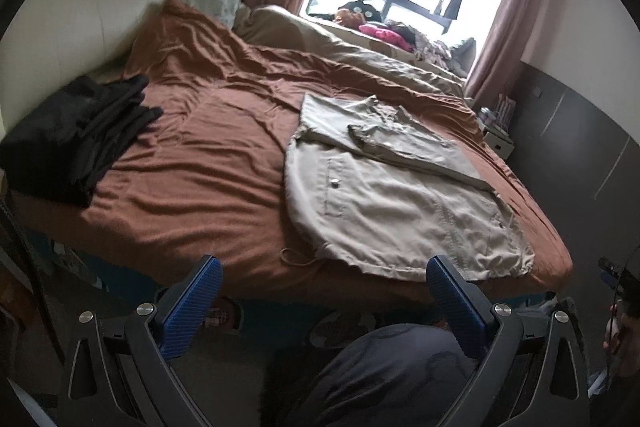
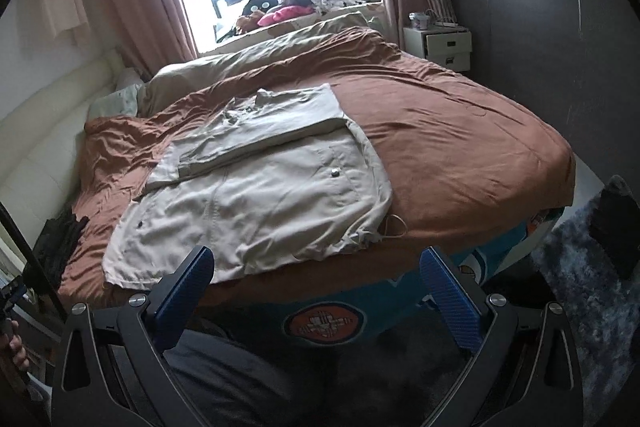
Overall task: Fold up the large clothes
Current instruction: 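Raise both tools away from the jacket and move them toward its hem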
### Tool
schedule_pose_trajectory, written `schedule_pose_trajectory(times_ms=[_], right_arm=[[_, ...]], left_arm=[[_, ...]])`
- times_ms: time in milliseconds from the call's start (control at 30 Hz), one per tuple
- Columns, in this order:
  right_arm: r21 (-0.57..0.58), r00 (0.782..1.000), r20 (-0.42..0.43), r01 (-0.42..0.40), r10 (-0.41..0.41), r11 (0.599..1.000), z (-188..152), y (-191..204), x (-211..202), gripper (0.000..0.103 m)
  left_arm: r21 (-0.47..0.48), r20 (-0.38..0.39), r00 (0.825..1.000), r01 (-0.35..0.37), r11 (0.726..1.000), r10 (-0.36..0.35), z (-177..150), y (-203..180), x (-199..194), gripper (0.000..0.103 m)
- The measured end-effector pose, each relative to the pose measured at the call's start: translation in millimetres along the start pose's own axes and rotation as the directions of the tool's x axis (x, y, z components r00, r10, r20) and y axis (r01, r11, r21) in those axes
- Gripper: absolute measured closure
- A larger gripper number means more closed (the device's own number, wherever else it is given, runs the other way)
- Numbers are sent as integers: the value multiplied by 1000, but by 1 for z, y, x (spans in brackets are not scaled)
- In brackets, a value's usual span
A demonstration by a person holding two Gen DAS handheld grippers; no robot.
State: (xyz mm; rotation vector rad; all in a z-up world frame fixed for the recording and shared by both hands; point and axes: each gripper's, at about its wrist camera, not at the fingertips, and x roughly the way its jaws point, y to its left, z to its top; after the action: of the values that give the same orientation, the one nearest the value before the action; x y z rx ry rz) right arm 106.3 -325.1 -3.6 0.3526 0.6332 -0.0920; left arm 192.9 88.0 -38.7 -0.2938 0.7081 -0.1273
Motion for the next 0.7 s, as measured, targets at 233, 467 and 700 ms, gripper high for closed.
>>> schedule_pose_trajectory(times_ms=[233,467,700], right_arm=[[16,999,-36,-5,5,1000,0,-15,35,4],[69,997,-76,-28,34,997,8,-39,81,17],[154,991,-123,-37,57,987,19,-67,130,26]], left_arm=[[-65,-30,1000,7,998,-9,2,33,39,9],[-104,-109,993,23,994,-34,13,39,104,23],[-108,-186,982,14,994,-34,23,41,169,32]])
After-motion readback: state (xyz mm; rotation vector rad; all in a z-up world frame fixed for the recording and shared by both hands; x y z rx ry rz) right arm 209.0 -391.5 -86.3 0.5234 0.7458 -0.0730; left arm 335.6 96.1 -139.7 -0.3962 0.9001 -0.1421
